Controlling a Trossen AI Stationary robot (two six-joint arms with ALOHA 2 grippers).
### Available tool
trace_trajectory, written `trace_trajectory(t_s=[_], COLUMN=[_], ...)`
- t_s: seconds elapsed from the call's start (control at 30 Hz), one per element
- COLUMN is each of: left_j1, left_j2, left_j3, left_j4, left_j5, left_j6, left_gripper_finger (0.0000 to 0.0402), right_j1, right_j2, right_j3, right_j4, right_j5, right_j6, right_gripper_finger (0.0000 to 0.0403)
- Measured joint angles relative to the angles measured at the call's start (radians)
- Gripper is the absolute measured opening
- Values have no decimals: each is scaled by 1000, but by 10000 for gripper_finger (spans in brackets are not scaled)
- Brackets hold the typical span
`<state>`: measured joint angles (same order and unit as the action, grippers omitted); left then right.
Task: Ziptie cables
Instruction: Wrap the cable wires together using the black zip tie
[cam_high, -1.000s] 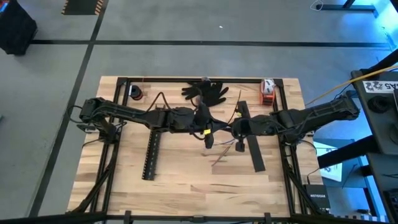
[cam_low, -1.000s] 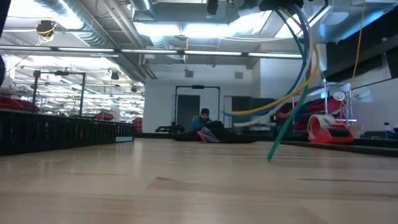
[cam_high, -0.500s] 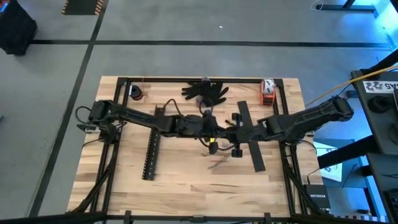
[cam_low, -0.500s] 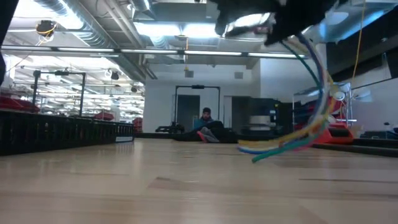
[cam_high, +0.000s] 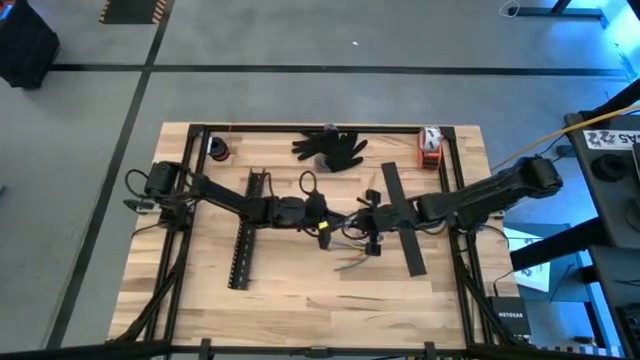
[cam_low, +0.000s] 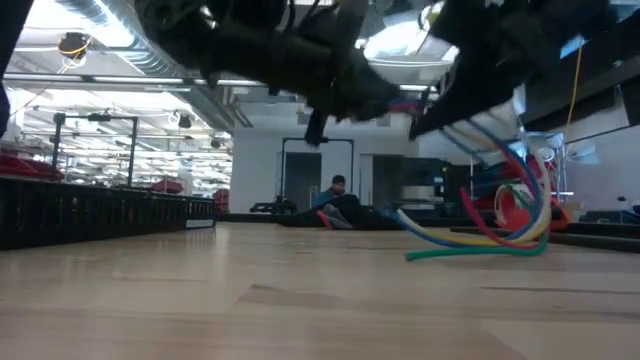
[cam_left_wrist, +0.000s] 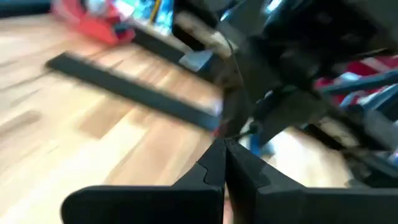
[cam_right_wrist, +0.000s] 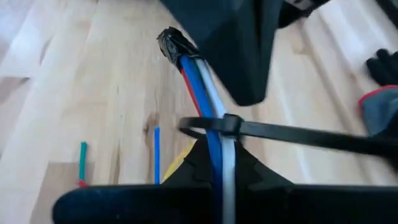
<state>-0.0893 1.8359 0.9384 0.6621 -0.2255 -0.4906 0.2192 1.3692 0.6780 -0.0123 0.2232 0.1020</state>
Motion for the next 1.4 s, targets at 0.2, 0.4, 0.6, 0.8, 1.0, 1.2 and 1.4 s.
trace_trajectory(t_s=[0.2,0.4,0.6,0.8,1.0,1.2,1.4], left_j1=[7,3,-1,4,-16,-64,-77], left_j2=[0,0,-1,-4,-4,54,142], left_j3=[-5,-4,-4,-4,-4,-3,-2], left_j4=[-44,-233,-370,-374,-402,-335,-187], left_j5=[11,39,76,217,226,180,84], left_j6=[26,21,-49,-79,-86,-82,-81], left_gripper_finger=[0,0,6,56,116,153,172], right_j1=[2,2,2,2,1,1,1], right_j2=[102,161,168,168,168,168,168], right_j3=[-14,-5,-5,-5,-5,-5,-5], right_j4=[103,101,96,86,90,92,92], right_j5=[-6,-6,-5,1,1,1,1], right_j6=[9,51,56,58,58,58,58], right_gripper_finger=[12,82,143,163,163,163,163])
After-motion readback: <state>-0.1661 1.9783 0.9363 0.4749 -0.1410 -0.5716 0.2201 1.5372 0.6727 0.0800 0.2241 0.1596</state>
